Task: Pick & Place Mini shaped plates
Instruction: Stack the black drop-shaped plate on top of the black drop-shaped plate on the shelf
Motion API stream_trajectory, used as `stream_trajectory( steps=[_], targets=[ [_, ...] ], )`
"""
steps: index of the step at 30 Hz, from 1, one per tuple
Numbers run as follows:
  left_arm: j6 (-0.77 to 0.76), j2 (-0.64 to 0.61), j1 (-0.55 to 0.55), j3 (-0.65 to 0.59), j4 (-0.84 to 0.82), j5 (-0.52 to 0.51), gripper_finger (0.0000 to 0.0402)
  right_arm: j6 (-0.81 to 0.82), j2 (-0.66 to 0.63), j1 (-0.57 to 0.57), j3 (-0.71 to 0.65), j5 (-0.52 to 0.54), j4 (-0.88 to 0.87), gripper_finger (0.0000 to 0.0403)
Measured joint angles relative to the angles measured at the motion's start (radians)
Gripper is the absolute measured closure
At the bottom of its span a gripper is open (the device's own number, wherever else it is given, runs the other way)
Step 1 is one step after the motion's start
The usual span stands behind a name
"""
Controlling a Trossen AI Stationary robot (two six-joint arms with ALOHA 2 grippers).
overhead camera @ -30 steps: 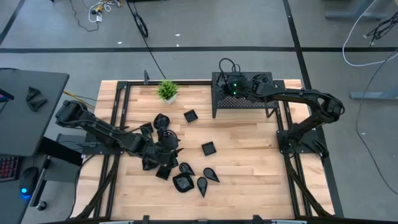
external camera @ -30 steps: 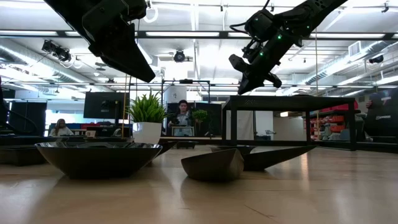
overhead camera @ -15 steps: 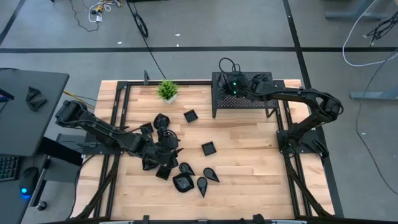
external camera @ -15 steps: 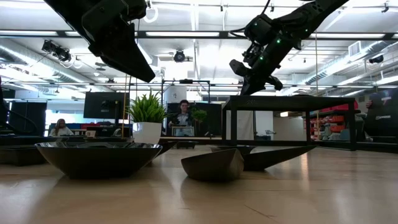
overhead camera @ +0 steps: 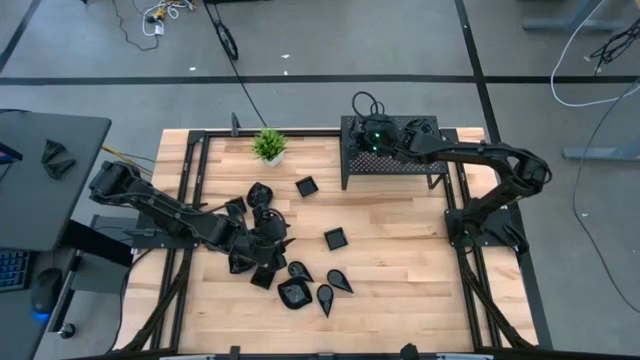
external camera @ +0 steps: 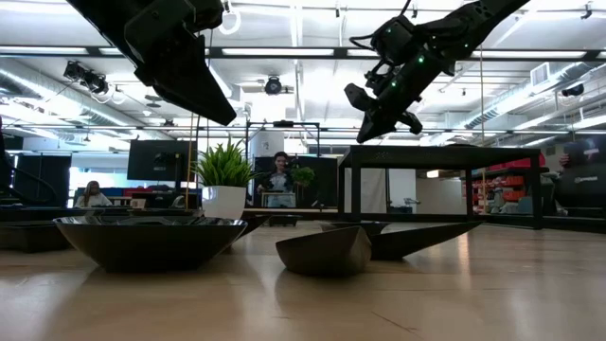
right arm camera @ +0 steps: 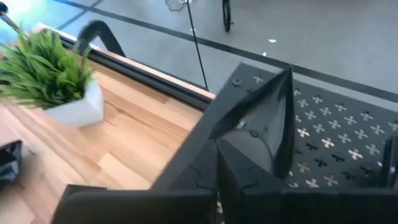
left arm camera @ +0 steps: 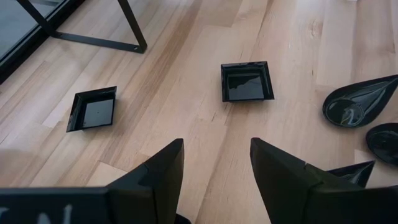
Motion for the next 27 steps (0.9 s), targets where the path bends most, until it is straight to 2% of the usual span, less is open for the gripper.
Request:
stream_trajectory(
  steps=[20,27],
  targets=[
    [0.002,0.0,0.0,0.0,0.0,0.0,0.0209,-0.019,0.009,-0.018,0.0,-0.026,0.013,0.0393],
    [0.001,0.0,0.0,0.0,0.0,0.0,0.0209,-0.048,0.009,-0.023,0.0,-0.103,0.07,0.0397]
  ],
)
